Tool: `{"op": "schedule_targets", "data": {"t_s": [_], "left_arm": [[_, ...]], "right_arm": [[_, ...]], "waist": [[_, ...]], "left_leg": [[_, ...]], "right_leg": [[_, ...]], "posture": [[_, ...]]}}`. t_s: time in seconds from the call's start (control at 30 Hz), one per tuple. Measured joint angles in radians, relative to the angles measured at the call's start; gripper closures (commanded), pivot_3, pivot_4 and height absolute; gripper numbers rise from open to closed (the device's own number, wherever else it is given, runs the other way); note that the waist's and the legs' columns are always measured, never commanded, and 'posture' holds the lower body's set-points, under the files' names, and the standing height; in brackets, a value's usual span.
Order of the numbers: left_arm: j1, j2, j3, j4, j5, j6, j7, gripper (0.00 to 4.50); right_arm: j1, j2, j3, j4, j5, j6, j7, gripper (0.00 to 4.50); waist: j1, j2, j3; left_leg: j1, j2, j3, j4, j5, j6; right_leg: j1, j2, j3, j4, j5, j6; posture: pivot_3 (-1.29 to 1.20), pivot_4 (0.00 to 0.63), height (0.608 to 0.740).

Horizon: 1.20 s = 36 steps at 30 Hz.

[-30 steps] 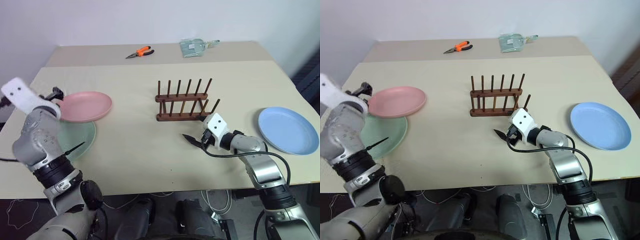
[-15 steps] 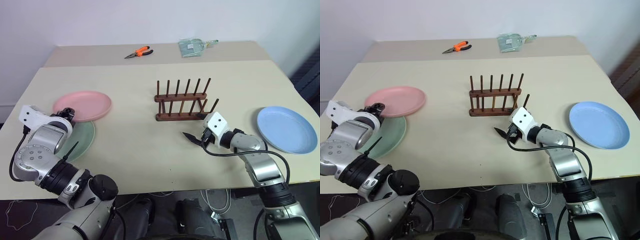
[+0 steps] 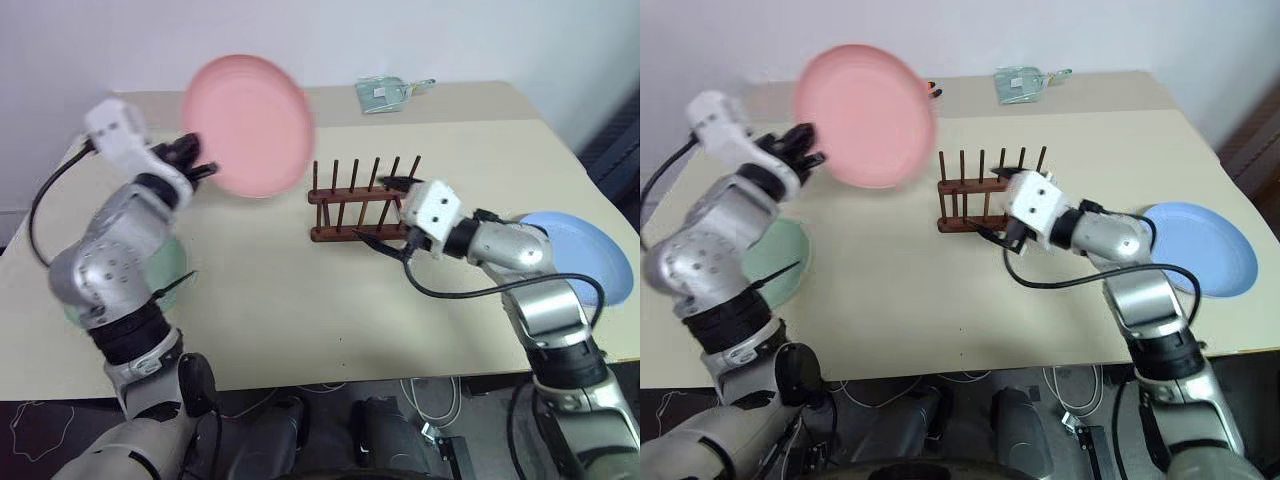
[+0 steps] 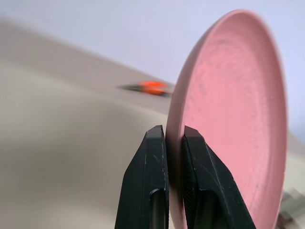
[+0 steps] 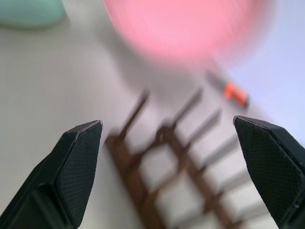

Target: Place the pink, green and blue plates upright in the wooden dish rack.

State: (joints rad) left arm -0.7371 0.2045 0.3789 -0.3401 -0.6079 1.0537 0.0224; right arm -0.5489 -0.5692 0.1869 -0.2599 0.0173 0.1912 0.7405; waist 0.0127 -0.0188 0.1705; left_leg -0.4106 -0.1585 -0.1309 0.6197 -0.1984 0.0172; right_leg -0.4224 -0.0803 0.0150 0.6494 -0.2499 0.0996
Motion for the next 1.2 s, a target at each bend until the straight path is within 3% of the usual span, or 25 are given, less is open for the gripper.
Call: {"op": "schedule_targets", "data": {"t_s": [0.2,0.23,0.3,0.47,0.7,0.8,0.97,1.2], "left_arm": [[-0.047,-0.061,-0.117,-0.007,-0.013,-0.017,-0.019,4.12],[-0.047,-0.078,-0.118,-0.006,-0.015,-0.016,-0.012,4.16],[-0.047,-0.108,-0.119,-0.006,-0.018,-0.012,0.003,4.18],[-0.047,-0.139,-0.096,-0.006,-0.051,-0.009,0.031,4.18],[-0.046,-0.118,-0.087,0.025,-0.052,-0.017,0.035,4.18],[-0.045,-0.108,-0.079,0.051,-0.047,-0.035,0.041,4.18],[-0.045,-0.104,-0.077,0.080,-0.033,-0.064,0.044,4.18],[-0.057,-0.103,-0.088,0.106,-0.032,-0.082,0.044,4.18]], "right_arm": [[-0.084,-0.003,0.093,0.125,-0.212,-0.151,-0.064,0.00],[-0.089,-0.010,0.101,0.145,-0.238,-0.164,-0.069,0.25],[-0.095,-0.011,0.104,0.178,-0.274,-0.180,-0.077,0.93],[-0.095,-0.013,0.102,0.192,-0.306,-0.188,-0.084,3.44],[-0.085,-0.030,0.077,0.192,-0.326,-0.216,-0.108,3.44],[-0.075,-0.054,0.019,0.184,-0.291,-0.196,-0.092,2.57],[-0.052,-0.089,-0.068,0.085,-0.186,-0.159,-0.027,0.20],[0.013,-0.098,-0.029,-0.017,-0.139,-0.124,0.049,0.09]], "waist": [[0.000,0.000,0.000],[0.000,0.000,0.000],[0.000,0.000,0.000],[-0.001,0.000,0.000],[0.003,0.000,0.000],[0.002,0.000,0.000],[0.000,0.000,0.000],[0.000,0.000,0.000]], "left_leg": [[0.000,0.000,0.001,-0.001,0.001,0.000],[0.000,0.000,0.001,-0.002,0.001,-0.001],[0.000,0.000,0.001,-0.001,0.001,-0.001],[0.000,0.000,0.001,-0.002,0.001,-0.001],[0.000,0.000,0.001,-0.001,0.001,-0.001],[0.000,0.000,0.001,-0.001,0.001,-0.001],[0.000,0.000,0.001,-0.002,0.001,-0.001],[0.000,0.000,0.001,-0.002,0.001,-0.001]], "right_leg": [[-0.001,0.000,0.001,0.000,0.000,0.000],[-0.001,0.000,0.001,0.000,0.000,0.000],[-0.001,0.000,0.001,0.000,0.000,0.000],[-0.002,0.000,0.001,0.000,0.000,0.000],[-0.001,0.000,0.001,0.000,0.000,0.000],[-0.001,0.000,0.001,0.000,0.000,0.000],[-0.001,0.000,0.001,0.000,0.000,0.000],[-0.001,0.000,0.001,0.000,0.000,0.000]], "posture": [[0.00,0.150,0.727],[0.00,0.150,0.727],[0.00,0.150,0.727],[0.00,0.150,0.727],[0.00,0.150,0.727],[0.00,0.150,0.727],[0.00,0.150,0.727],[0.00,0.150,0.727]]}}
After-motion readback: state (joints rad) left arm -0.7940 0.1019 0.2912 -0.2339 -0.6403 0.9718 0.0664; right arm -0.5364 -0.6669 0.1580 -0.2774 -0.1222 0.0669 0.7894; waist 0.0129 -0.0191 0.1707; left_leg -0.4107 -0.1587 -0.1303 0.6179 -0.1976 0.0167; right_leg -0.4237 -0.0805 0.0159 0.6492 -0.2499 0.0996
